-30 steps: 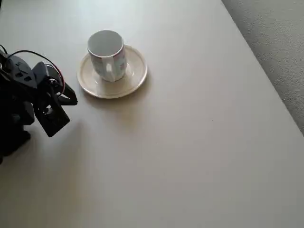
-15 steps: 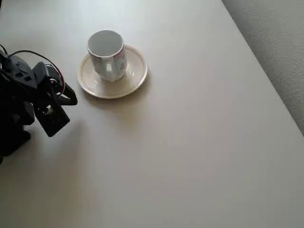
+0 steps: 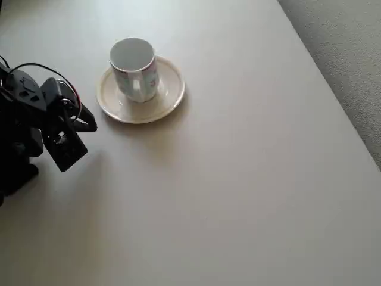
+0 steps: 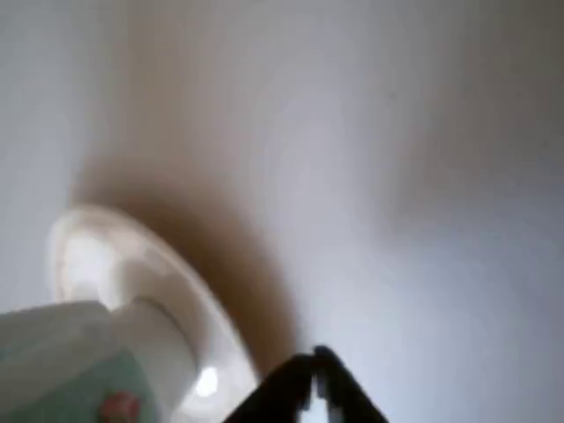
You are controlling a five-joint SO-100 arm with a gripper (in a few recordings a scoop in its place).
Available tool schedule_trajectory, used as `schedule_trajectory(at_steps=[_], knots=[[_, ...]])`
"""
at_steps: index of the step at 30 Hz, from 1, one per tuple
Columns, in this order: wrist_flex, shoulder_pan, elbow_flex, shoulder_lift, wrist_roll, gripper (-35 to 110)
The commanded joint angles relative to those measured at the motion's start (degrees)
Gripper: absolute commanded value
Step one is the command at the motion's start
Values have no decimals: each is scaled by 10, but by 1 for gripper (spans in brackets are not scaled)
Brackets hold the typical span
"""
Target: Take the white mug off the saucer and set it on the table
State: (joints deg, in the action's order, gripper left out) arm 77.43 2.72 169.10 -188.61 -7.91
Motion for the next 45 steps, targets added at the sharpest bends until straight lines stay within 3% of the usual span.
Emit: schedule_trajectory(at_steps=[1, 6, 9, 12, 16, 23, 26, 33, 45], knots=[[3, 78, -1, -3, -68, -2], [2, 105, 0, -3, -91, 2], [-43, 93, 17, -4, -265, 2], [-76, -11, -21, -4, -255, 12], [13, 6, -185, 30, -243, 18], [223, 93, -679, 504, -112, 18], [263, 130, -796, 647, -66, 18], [198, 146, -814, 840, -47, 18], [42, 142, -702, 927, -43, 15]])
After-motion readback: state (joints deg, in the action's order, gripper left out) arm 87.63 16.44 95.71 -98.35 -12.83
